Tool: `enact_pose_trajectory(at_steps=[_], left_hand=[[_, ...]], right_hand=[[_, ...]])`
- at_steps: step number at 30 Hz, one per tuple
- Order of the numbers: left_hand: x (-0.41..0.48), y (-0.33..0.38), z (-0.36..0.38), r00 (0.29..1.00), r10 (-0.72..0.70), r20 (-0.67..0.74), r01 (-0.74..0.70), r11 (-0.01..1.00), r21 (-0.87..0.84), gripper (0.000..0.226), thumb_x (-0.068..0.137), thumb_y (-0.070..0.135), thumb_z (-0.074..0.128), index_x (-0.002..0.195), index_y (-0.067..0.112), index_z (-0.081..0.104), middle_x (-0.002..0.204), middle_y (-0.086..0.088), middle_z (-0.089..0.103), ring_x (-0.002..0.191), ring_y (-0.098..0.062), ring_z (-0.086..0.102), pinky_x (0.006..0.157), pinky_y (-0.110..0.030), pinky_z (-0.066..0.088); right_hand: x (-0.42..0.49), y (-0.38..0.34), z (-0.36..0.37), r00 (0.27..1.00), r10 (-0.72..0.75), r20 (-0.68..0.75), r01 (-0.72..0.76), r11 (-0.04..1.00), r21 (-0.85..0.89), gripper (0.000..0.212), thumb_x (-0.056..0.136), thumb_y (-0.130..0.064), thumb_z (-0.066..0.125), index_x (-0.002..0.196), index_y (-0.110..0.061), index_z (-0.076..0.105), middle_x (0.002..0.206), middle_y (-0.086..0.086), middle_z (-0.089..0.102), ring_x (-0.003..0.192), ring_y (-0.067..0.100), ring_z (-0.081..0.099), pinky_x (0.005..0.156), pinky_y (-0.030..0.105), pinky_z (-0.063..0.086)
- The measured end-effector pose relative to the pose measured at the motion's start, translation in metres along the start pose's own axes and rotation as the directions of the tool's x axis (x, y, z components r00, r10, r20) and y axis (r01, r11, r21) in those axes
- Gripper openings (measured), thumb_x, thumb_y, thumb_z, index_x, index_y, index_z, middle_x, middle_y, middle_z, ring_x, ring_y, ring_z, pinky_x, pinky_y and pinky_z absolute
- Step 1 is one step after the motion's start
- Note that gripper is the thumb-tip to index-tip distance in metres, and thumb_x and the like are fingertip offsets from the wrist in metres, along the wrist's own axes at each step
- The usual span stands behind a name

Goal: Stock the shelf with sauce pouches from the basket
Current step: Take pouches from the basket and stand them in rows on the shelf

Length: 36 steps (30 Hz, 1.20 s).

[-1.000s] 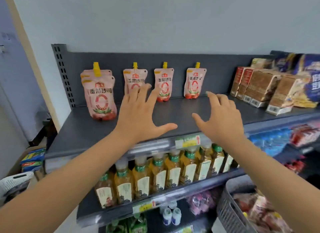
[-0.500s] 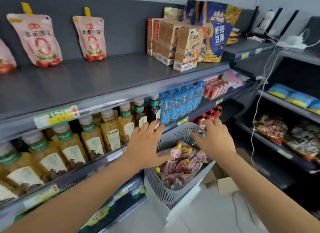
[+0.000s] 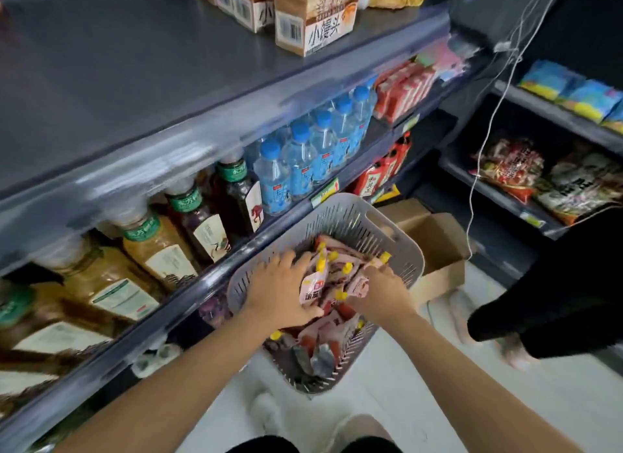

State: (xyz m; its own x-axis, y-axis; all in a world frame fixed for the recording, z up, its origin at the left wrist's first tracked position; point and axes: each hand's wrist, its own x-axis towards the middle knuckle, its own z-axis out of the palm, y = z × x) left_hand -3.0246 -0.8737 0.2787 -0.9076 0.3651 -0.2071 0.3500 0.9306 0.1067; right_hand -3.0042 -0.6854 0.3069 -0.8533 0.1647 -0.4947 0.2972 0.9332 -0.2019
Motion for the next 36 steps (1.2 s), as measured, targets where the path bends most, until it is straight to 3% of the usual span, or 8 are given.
enact_pose_trajectory(at_steps=[3, 9, 15, 19, 22, 26, 33, 36], left_hand=[[0.011, 0.004, 0.017, 0.997, -0.067, 0.028, 0.068, 0.997, -0.044, 0.082, 0.076, 0.065, 0.056, 0.141, 0.025, 0.026, 0.135, -0.001, 0.043, 0.125, -0.025, 0.042, 0.099, -0.038, 0.038], [0.028, 0.012, 0.041, 0.965, -0.26, -0.018, 0.25, 0.943, -0.22, 0.045, 0.093, 0.042, 0.047, 0.136, 0.028, 0.043, 0.127, 0.002, 0.056, 0.116, -0.022, 0.052, 0.094, -0.036, 0.04], [0.04, 0.025, 0.063, 0.928, -0.373, -0.016, 0.356, 0.897, -0.262, 0.048, 0.088, 0.049, 0.047, 0.13, 0.025, 0.05, 0.128, 0.002, 0.058, 0.115, -0.023, 0.054, 0.094, -0.035, 0.04], [0.052, 0.036, 0.06, 0.909, -0.416, -0.016, 0.383, 0.851, -0.36, 0.066, 0.081, 0.063, 0.032, 0.128, 0.023, 0.055, 0.123, 0.0, 0.063, 0.112, -0.024, 0.058, 0.096, -0.036, 0.044], [0.056, 0.04, 0.057, 0.91, -0.414, 0.024, 0.391, 0.839, -0.378, 0.058, 0.085, 0.056, 0.047, 0.131, 0.022, 0.051, 0.127, -0.002, 0.06, 0.116, -0.025, 0.056, 0.097, -0.038, 0.044], [0.058, 0.043, 0.051, 0.916, -0.394, 0.068, 0.389, 0.838, -0.384, 0.049, 0.088, 0.038, 0.058, 0.132, 0.021, 0.046, 0.128, -0.006, 0.058, 0.116, -0.027, 0.055, 0.094, -0.038, 0.045], [0.057, 0.043, 0.055, 0.914, -0.393, 0.098, 0.394, 0.809, -0.437, 0.051, 0.089, 0.014, 0.054, 0.137, 0.024, 0.037, 0.122, -0.011, 0.061, 0.107, -0.03, 0.06, 0.082, -0.037, 0.05], [0.056, 0.044, 0.056, 0.903, -0.417, 0.106, 0.418, 0.793, -0.444, 0.06, 0.088, 0.005, 0.053, 0.14, 0.027, 0.032, 0.121, -0.012, 0.063, 0.104, -0.028, 0.061, 0.075, -0.032, 0.047]], right_hand=[[0.027, 0.003, 0.013, 0.993, -0.047, 0.105, 0.051, 0.998, -0.035, 0.066, 0.081, -0.041, 0.067, 0.137, -0.017, 0.04, 0.133, 0.01, 0.046, 0.119, 0.029, 0.051, 0.091, 0.039, 0.05], [0.075, 0.002, 0.042, 0.922, -0.289, 0.256, 0.339, 0.923, -0.181, 0.055, 0.083, -0.014, 0.062, 0.134, -0.026, 0.043, 0.124, 0.006, 0.057, 0.106, 0.03, 0.06, 0.082, 0.041, 0.055], [0.098, 0.005, 0.053, 0.787, -0.525, 0.324, 0.616, 0.655, -0.438, 0.029, 0.09, -0.003, 0.05, 0.116, -0.01, 0.06, 0.133, 0.011, 0.044, 0.108, 0.032, 0.056, 0.079, 0.04, 0.047], [0.109, 0.018, 0.057, 0.667, -0.666, 0.334, 0.737, 0.525, -0.425, 0.027, 0.093, -0.019, 0.052, 0.113, -0.009, 0.067, 0.143, 0.012, 0.039, 0.129, 0.031, 0.039, 0.1, 0.04, 0.037], [0.114, 0.026, 0.05, 0.628, -0.697, 0.346, 0.766, 0.475, -0.433, 0.026, 0.092, -0.022, 0.055, 0.114, -0.015, 0.066, 0.131, 0.007, 0.052, 0.122, 0.027, 0.047, 0.099, 0.037, 0.038], [0.113, 0.029, 0.031, 0.613, -0.686, 0.392, 0.772, 0.414, -0.483, 0.021, 0.091, -0.016, 0.052, 0.105, -0.016, 0.067, 0.106, 0.005, 0.068, 0.098, 0.027, 0.062, 0.082, 0.034, 0.048], [0.11, 0.028, -0.014, 0.597, -0.688, 0.412, 0.784, 0.392, -0.481, 0.02, 0.092, -0.021, 0.051, 0.106, -0.018, 0.066, 0.099, 0.004, 0.068, 0.095, 0.028, 0.065, 0.079, 0.034, 0.053], [0.096, 0.015, -0.055, 0.557, -0.737, 0.383, 0.807, 0.371, -0.46, 0.025, 0.093, -0.025, 0.051, 0.114, -0.023, 0.065, 0.108, 0.007, 0.066, 0.099, 0.028, 0.063, 0.079, 0.033, 0.05]])
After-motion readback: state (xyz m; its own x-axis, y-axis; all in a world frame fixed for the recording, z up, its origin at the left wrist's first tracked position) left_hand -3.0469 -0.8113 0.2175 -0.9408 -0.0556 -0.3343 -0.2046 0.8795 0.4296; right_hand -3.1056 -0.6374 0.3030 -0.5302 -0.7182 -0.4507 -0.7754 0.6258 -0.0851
